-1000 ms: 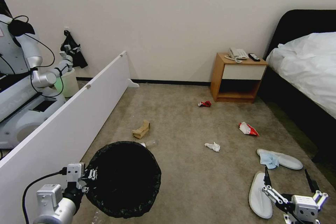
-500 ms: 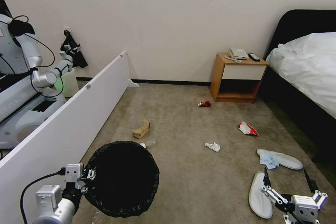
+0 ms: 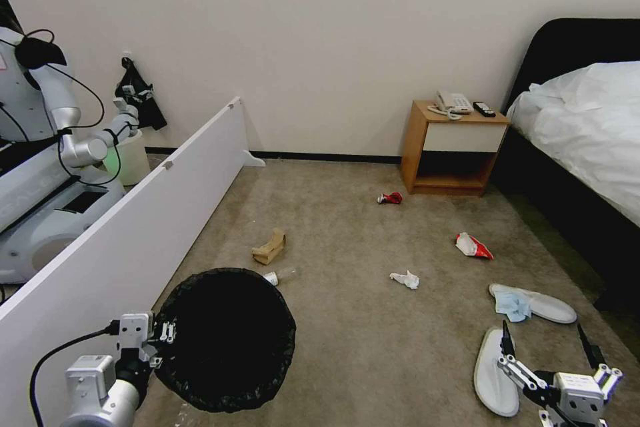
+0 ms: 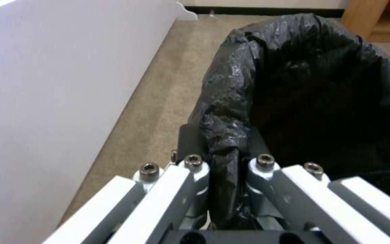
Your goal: Pick up the trash bin, then pick up the garbage from the floor and place it into the trash bin.
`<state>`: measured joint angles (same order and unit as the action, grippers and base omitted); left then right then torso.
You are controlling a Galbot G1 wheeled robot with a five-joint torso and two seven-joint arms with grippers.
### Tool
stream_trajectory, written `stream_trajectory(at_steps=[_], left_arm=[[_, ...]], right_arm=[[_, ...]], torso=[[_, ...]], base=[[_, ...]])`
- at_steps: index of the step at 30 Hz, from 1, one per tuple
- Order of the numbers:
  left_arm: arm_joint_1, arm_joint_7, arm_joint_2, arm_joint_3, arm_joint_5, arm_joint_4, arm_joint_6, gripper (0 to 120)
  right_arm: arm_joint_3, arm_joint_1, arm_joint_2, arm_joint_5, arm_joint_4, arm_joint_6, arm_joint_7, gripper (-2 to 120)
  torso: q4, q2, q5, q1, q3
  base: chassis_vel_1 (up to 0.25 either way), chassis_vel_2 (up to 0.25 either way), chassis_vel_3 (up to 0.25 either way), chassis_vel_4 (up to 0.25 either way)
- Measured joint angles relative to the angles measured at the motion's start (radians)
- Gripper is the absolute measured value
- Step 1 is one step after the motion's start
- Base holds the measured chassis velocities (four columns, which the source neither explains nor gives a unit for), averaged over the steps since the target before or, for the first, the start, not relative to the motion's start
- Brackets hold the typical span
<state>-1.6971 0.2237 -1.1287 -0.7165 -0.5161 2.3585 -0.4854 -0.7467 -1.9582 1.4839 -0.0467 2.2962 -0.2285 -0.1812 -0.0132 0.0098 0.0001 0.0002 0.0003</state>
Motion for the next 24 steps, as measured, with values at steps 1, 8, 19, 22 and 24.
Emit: stream_trajectory(at_steps=[1, 8, 19, 22, 24], left_arm=[[0.000, -0.003, 0.000, 0.000, -0.002, 0.000, 0.000, 4], [0.000, -0.014, 0.002, 0.000, -0.003, 0.000, 0.000, 4], [-0.006, -0.020, 0.005, -0.003, -0.007, 0.007, 0.000, 4], [-0.006, -0.020, 0.005, -0.003, -0.010, 0.007, -0.001, 4], [-0.004, -0.020, 0.004, -0.004, -0.012, 0.007, -0.001, 4]], right_arm=[[-0.002, 0.002, -0.002, 0.011, 0.005, 0.012, 0.002, 100], [-0.021, 0.006, -0.019, 0.023, 0.024, 0.087, -0.024, 100], [-0.035, 0.007, -0.031, 0.060, 0.027, 0.196, -0.051, 100], [-0.038, 0.005, -0.035, 0.080, 0.027, 0.229, -0.058, 100], [-0.035, 0.003, -0.038, 0.097, 0.027, 0.265, -0.070, 100]], torso=[[0.0000, 0.000, 0.0000, 0.000, 0.000], [0.0000, 0.000, 0.0000, 0.000, 0.000], [0.0000, 0.000, 0.0000, 0.000, 0.000], [0.0000, 0.000, -0.0001, 0.000, 0.000], [0.0000, 0.000, 0.0000, 0.000, 0.000]], base=[[0.000, 0.000, 0.000, 0.000], [0.000, 0.000, 0.000, 0.000], [0.000, 0.000, 0.000, 0.000], [0.000, 0.000, 0.000, 0.000], [0.000, 0.000, 0.000, 0.000]])
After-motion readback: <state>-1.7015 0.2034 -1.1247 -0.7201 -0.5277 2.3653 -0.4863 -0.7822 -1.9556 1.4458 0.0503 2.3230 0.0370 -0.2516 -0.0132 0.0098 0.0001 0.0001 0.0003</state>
